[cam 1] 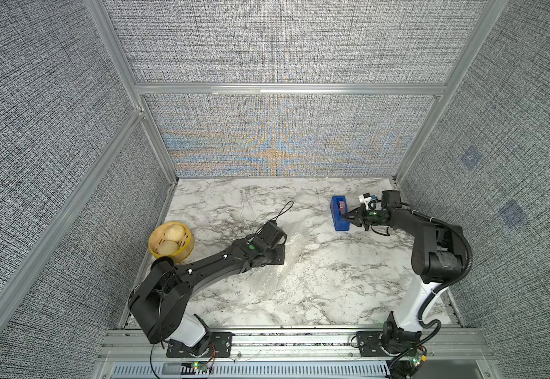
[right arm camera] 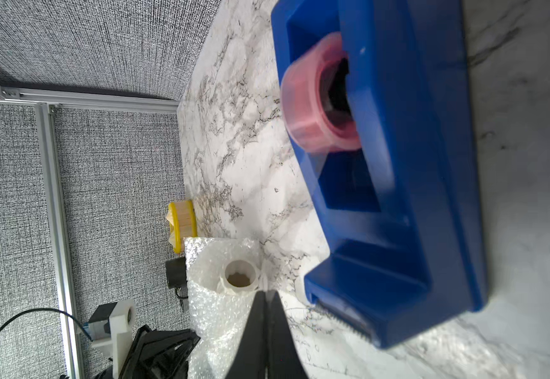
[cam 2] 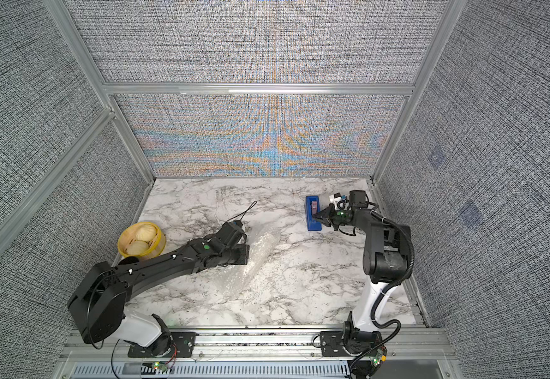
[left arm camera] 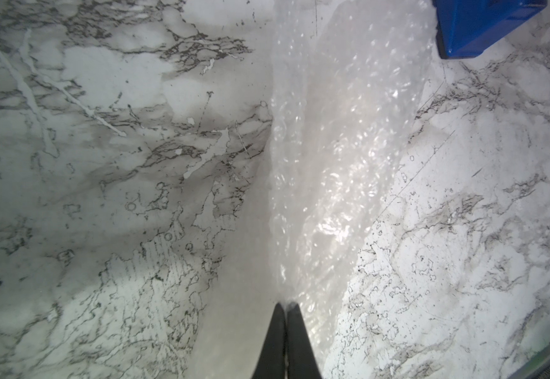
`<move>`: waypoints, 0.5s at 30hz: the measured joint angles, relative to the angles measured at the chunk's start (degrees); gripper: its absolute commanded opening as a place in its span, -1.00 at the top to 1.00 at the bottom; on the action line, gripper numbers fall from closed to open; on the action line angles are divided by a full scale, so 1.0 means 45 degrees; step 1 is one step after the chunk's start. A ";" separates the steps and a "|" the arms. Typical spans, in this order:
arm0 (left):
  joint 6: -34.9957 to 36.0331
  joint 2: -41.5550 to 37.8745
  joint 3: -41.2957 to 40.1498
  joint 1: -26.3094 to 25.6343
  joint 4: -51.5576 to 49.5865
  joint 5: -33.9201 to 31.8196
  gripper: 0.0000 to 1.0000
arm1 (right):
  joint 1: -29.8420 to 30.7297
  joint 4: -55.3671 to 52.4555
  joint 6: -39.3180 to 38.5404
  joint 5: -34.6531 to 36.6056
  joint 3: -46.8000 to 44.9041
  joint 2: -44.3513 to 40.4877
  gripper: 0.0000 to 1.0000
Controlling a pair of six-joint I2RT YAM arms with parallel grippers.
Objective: Wrap vases in bubble wrap
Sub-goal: Tear off the tape using the Tape Cutter.
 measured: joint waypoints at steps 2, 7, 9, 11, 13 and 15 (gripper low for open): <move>-0.0015 0.0039 0.0000 0.0000 0.0010 0.0000 1.00 | 0.0000 0.0126 0.0092 0.0044 -0.0466 -0.0393 1.00; -0.0039 0.0141 0.0000 0.0000 0.0019 0.0000 1.00 | 0.0010 0.0340 0.0238 0.0291 -0.1593 -0.1083 1.00; -0.0039 0.0155 0.0000 0.0000 0.0019 0.0000 1.00 | 0.0034 0.0432 0.0243 0.0359 -0.2001 -0.1243 1.00; -0.0039 0.0189 0.0000 0.0000 0.0034 0.0000 1.00 | 0.0044 0.0665 0.0267 0.0398 -0.2424 -0.1384 1.00; -0.0039 0.0233 0.0000 0.0000 0.0058 0.0005 1.00 | 0.0039 0.0748 0.0277 0.0427 -0.2871 -0.1506 1.00; -0.0039 0.0238 0.0000 0.0000 0.0068 0.0005 1.00 | 0.0034 0.0845 0.0267 0.0525 -0.3172 -0.1520 1.00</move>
